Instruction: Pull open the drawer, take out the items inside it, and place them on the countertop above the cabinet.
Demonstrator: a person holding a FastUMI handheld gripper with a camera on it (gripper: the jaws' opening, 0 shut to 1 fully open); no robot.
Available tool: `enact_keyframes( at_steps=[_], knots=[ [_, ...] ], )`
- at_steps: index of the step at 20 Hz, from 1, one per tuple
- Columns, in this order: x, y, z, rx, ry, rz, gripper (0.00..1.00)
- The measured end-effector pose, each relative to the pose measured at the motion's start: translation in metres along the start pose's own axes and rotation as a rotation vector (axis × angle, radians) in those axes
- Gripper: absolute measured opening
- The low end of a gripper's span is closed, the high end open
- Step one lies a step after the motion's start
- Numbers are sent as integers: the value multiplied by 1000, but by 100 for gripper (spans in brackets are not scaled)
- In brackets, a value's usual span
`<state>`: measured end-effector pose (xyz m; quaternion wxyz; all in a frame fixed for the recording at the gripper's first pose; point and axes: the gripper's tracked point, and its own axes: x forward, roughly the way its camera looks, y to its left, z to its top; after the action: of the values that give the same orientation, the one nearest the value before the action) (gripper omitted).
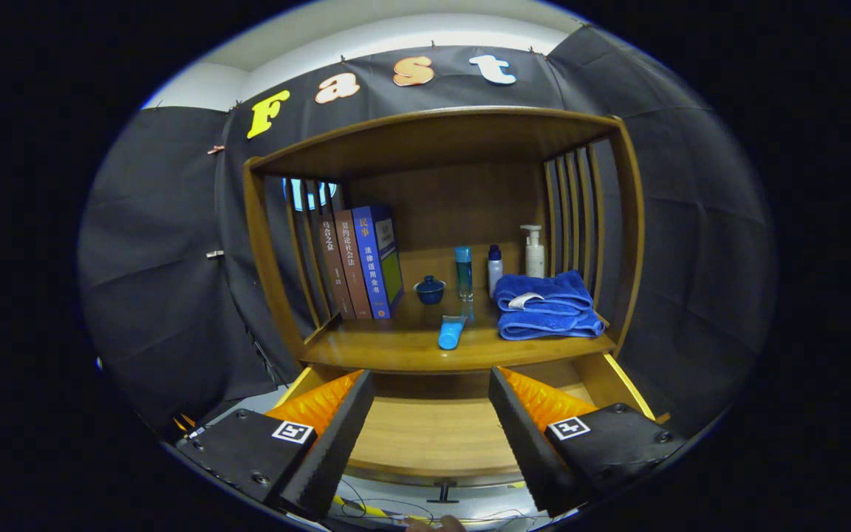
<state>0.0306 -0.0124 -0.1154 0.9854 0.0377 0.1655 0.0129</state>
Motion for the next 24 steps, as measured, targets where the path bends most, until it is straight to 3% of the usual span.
enact_keyframes(
  at_steps=[5, 8, 15, 24],
  knots=[
    [-28, 8, -65, -16, -21, 13, 99],
    [-33, -1, -108, -9, 17, -44, 100],
    [-9, -14, -165, 38, 75, -96, 99],
    [7, -16, -163, 14, 87, -136, 98]
  ],
)
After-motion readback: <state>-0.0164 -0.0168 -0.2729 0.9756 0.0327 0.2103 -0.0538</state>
